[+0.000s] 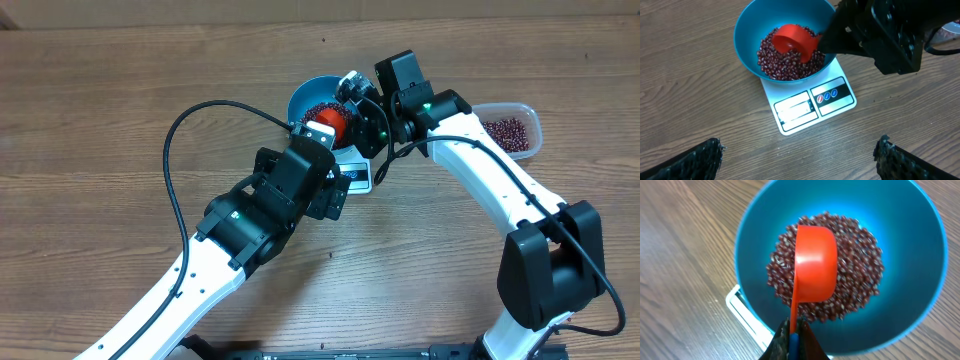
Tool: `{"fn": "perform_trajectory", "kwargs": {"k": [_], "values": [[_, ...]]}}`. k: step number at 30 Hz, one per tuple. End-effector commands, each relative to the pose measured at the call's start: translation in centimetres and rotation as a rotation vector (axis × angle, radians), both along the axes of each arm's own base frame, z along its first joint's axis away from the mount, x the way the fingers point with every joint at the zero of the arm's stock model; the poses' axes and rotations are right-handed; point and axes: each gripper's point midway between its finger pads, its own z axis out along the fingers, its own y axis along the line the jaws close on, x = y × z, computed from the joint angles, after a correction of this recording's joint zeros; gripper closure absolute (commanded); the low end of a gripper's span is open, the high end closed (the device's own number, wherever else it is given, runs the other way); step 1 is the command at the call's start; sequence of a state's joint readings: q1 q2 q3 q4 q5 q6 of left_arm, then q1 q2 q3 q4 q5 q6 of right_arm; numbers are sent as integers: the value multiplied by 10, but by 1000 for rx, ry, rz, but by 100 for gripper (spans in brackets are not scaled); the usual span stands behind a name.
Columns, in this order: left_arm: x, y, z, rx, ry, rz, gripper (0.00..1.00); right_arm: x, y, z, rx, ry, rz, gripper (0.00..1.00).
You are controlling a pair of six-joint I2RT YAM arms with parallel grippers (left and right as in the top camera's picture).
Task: Scoop item into bowl and weigh 150g on scale
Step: 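Tip the scoop over the teal bowl to pour the beans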
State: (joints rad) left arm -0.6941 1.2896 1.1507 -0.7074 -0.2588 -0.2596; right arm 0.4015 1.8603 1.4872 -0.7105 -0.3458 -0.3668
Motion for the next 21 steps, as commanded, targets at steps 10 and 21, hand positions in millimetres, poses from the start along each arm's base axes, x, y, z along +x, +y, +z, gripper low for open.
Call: {"fn": "perform_trajectory", "kwargs": {"k": [10, 21], "values": [[0, 2, 3, -4, -11, 12, 1, 13, 5, 16, 151, 53, -101, 96], [0, 2, 3, -5, -11, 12, 1, 23, -12, 29, 276, 94, -122, 96]]}}
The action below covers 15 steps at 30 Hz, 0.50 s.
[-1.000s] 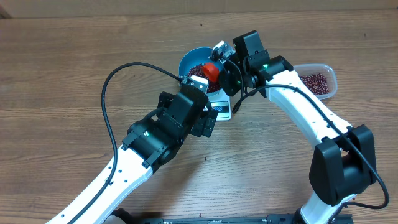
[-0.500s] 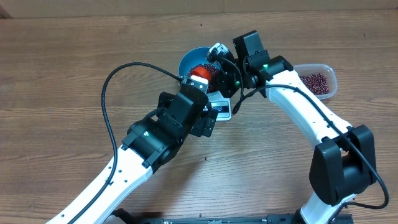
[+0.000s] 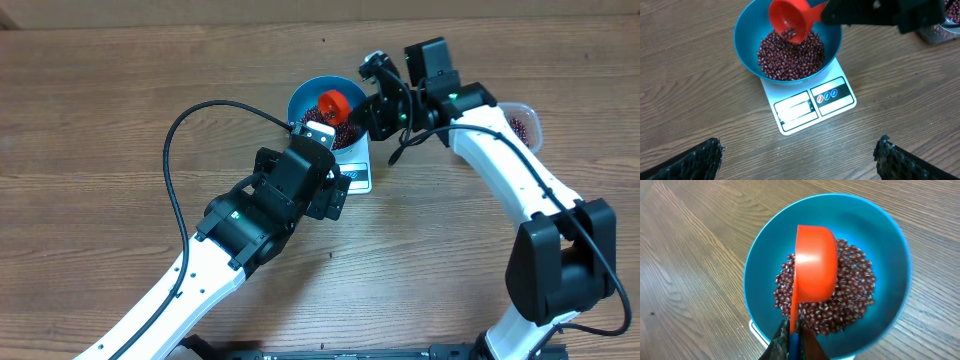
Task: Scoop item into bowl and weigh 150g on scale
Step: 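Tip the scoop over the teal bowl to pour the beans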
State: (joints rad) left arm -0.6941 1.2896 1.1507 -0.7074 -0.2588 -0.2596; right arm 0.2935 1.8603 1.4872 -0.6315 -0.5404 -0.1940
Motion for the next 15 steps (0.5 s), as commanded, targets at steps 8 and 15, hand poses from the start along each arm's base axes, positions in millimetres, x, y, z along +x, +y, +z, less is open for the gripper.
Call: {"fn": "perform_trajectory", "kwargs": {"k": [8, 15], "values": [[0, 2, 3, -4, -11, 12, 0, 2, 3, 7, 44, -1, 10, 96], [0, 2, 3, -4, -11, 12, 0, 5, 3, 9, 47, -15, 10, 96]]}}
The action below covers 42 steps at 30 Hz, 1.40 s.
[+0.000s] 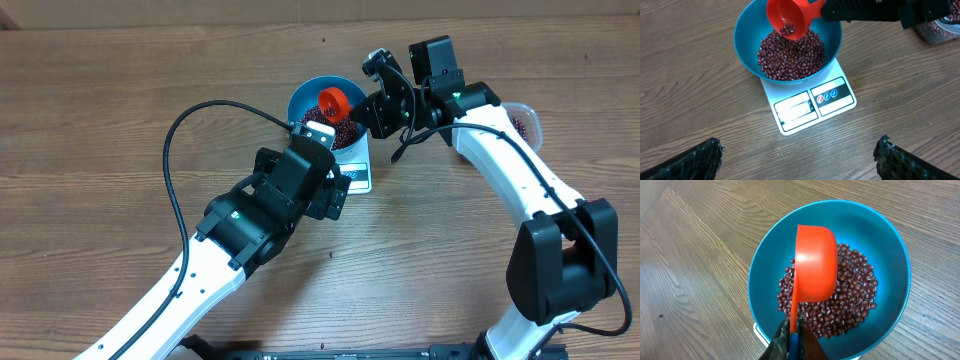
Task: Scoop item into bowl and weigh 150g on scale
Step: 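Tip the scoop over the teal bowl to pour the beans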
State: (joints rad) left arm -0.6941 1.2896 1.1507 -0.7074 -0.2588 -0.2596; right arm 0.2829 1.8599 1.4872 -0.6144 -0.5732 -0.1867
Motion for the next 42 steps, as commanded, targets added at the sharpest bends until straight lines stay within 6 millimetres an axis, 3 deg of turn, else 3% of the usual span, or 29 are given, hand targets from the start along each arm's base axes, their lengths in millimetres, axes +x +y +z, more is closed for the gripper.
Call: {"fn": "perform_trajectory", "kwargs": {"k": [1, 13, 17, 21, 25, 36, 42], "values": [[0, 2, 3, -4, -11, 12, 0, 3, 3, 5, 14, -12, 7, 96], [0, 2, 3, -4, -11, 12, 0, 9, -8, -3, -57, -24, -41, 96], [0, 2, 3, -4, -11, 12, 0, -4, -6, -9, -81, -7, 22, 96], [0, 2, 3, -5, -11, 12, 1, 6, -7, -5, -99, -80, 31, 96], [0, 2, 3, -4, -11, 12, 0, -4, 6, -2, -72, -89, 108, 96], [0, 2, 3, -4, -11, 12, 1, 6, -1, -5, -220, -282, 232, 96], [0, 2, 3, -4, -11, 12, 0, -1, 2, -5, -175, -243, 240, 96]]}}
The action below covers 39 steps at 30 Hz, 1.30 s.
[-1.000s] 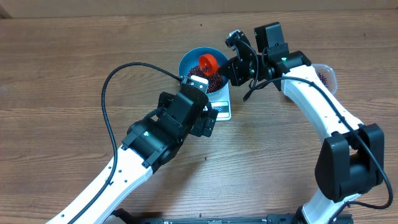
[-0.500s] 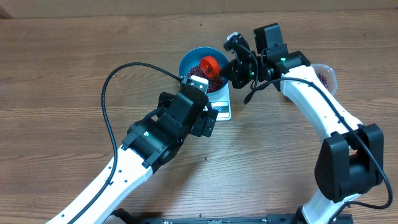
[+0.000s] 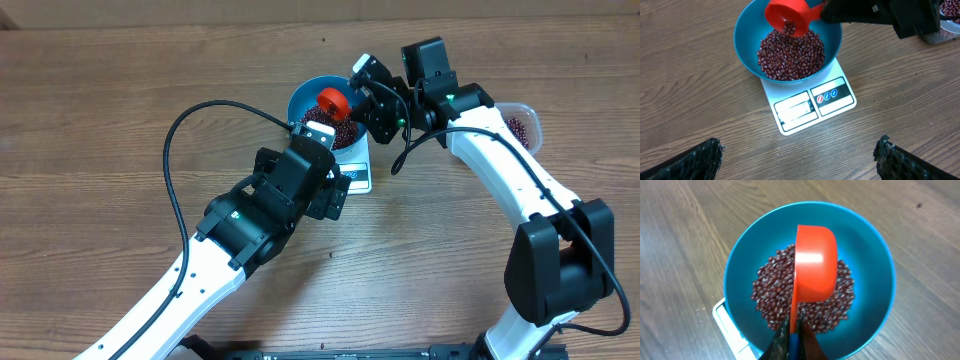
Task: Scoop item into bowl and weigh 150g on scale
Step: 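Tip the scoop over the teal bowl to pour the beans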
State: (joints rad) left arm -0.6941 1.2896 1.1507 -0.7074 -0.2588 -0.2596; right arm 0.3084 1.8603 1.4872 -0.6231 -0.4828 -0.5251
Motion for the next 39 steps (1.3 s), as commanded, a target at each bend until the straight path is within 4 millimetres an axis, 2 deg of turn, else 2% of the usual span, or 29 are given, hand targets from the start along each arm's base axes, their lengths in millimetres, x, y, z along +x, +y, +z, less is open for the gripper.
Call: {"fn": "perform_trajectory", "kwargs": {"k": [1, 3, 8, 11, 16, 20, 39], "values": [[0, 2, 3, -4, -11, 12, 1, 0, 0, 1, -11, -11, 25, 96], [0, 2, 3, -4, -11, 12, 0, 4, -4, 0, -34, -27, 6, 96], [0, 2, 3, -5, -11, 12, 1, 2, 4, 5, 13, -28, 33, 96], [0, 2, 3, -4, -11, 12, 0, 11, -4, 4, -41, -74, 10, 96], [0, 2, 3, -4, -11, 12, 0, 4, 2, 4, -4, -39, 27, 96], [0, 2, 3, -4, -11, 12, 0, 12, -4, 3, -43, -68, -5, 96], [0, 2, 3, -4, -11, 12, 0, 5, -4, 0, -29, -25, -3, 96]]}}
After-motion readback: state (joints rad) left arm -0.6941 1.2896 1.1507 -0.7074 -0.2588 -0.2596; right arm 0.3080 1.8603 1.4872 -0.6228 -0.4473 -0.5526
